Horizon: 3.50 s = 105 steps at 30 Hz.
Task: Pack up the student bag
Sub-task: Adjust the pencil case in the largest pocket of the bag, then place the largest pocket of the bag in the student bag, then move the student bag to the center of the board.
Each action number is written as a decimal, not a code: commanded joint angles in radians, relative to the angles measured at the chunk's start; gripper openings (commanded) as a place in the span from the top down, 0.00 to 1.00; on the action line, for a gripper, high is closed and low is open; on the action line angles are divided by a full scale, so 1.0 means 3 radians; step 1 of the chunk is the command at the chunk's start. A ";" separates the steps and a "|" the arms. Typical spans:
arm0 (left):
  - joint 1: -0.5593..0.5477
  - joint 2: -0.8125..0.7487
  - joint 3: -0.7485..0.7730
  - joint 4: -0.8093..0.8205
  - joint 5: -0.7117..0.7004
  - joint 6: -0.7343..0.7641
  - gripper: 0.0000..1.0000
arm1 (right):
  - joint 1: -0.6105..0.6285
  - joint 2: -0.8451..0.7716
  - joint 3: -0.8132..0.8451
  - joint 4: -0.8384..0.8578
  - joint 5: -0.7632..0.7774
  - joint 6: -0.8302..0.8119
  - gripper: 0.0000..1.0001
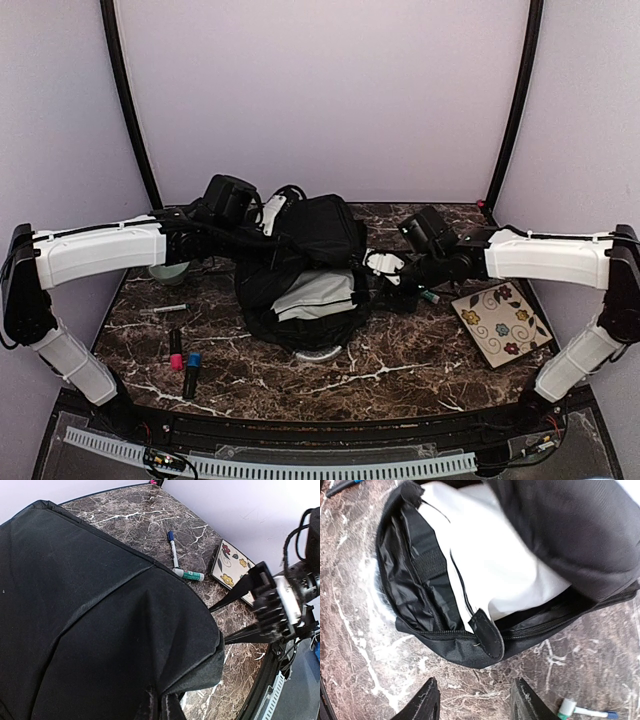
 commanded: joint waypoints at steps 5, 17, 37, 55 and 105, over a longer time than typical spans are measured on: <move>0.0022 -0.0179 -0.0013 0.0094 0.0093 -0.0053 1.00 | -0.0020 0.0526 0.0143 0.0357 -0.0197 0.0092 0.60; 0.0022 -0.0263 -0.0133 0.0146 0.0121 -0.0129 1.00 | -0.0023 0.1388 0.0854 0.0901 0.0142 0.0772 0.88; 0.0021 -0.0211 -0.0847 0.0411 0.0392 -0.0547 1.00 | -0.0031 0.0226 0.0123 0.0534 -0.0451 0.0681 0.46; 0.0021 -0.0745 -0.0584 -0.0435 -0.0442 -0.0286 0.30 | -0.0014 0.0158 0.0388 -0.0053 -0.0428 -0.0130 0.30; 0.0890 -0.0291 -0.2073 0.1380 0.0321 -0.0104 0.50 | 0.0236 0.1056 0.1028 -0.0011 -0.0223 -0.0542 0.68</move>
